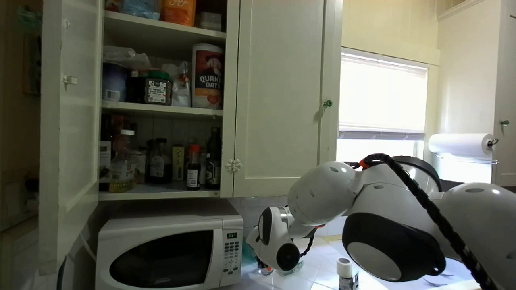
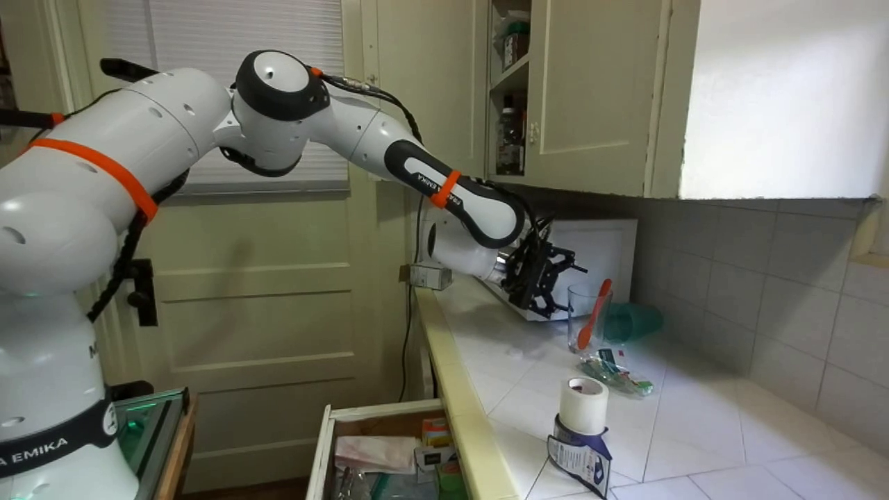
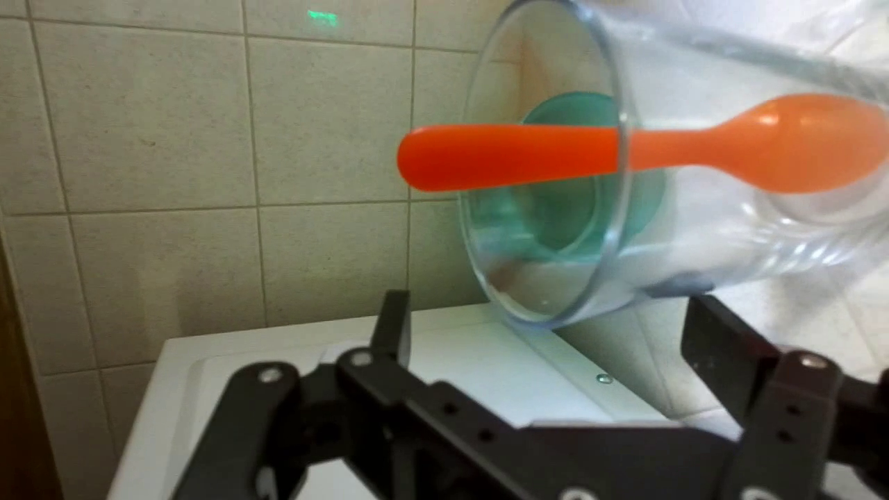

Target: Move the blue cup forward

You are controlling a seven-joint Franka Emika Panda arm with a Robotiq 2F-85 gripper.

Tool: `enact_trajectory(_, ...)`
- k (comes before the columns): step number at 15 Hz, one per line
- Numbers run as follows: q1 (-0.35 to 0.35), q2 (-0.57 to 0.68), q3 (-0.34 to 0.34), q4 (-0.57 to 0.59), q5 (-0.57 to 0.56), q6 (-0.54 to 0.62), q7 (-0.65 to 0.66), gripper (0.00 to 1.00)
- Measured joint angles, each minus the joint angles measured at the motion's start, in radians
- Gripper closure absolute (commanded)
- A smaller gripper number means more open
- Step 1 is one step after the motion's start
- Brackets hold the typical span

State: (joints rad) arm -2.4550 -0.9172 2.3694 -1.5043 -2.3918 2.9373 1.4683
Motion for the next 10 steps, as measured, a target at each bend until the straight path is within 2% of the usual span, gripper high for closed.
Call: enact_trajectory(10,0.003,-0.084,-0.085,0.023,0.203,0.03,-0.158,0.0)
